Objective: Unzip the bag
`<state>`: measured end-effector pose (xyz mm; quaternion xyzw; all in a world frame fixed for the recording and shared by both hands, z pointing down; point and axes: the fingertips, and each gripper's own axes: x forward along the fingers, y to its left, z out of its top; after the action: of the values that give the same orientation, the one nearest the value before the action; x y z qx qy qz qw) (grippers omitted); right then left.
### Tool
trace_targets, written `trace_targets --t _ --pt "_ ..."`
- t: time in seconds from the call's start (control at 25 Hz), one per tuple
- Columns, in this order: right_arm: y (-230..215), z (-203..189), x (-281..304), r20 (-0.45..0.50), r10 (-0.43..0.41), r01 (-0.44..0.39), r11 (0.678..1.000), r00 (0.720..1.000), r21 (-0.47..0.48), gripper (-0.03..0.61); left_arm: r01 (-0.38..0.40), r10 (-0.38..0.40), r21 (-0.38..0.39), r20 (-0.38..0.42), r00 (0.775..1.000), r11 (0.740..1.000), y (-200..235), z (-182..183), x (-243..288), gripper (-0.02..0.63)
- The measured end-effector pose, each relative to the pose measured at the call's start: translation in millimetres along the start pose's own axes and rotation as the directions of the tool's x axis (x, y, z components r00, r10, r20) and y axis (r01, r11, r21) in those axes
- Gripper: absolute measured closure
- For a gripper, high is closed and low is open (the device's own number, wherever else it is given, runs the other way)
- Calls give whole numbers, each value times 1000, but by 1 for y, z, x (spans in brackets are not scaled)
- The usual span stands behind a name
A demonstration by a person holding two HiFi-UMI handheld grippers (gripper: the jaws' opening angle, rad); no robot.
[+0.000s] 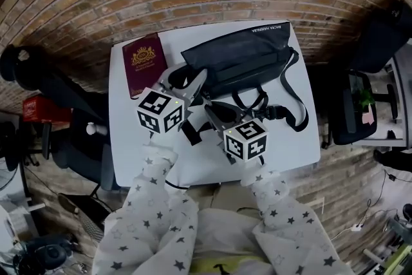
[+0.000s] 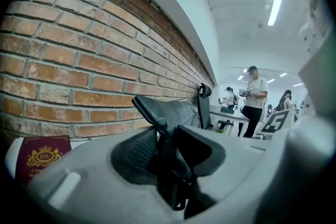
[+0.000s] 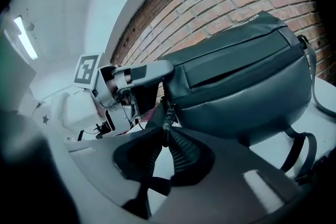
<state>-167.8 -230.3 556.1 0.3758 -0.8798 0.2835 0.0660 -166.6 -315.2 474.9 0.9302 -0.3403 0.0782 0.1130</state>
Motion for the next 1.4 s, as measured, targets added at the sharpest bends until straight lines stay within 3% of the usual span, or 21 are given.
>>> trace_targets --t 0.64,1.4 --pt "-15 21 -17 46 27 -26 999 999 -21 544 -33 34 33 -19 999 999 3 -4 7 506" --pt "-55 30 -48 2 73 -73 995 997 -67 545 -91 91 36 -7 996 995 -19 -7 24 509"
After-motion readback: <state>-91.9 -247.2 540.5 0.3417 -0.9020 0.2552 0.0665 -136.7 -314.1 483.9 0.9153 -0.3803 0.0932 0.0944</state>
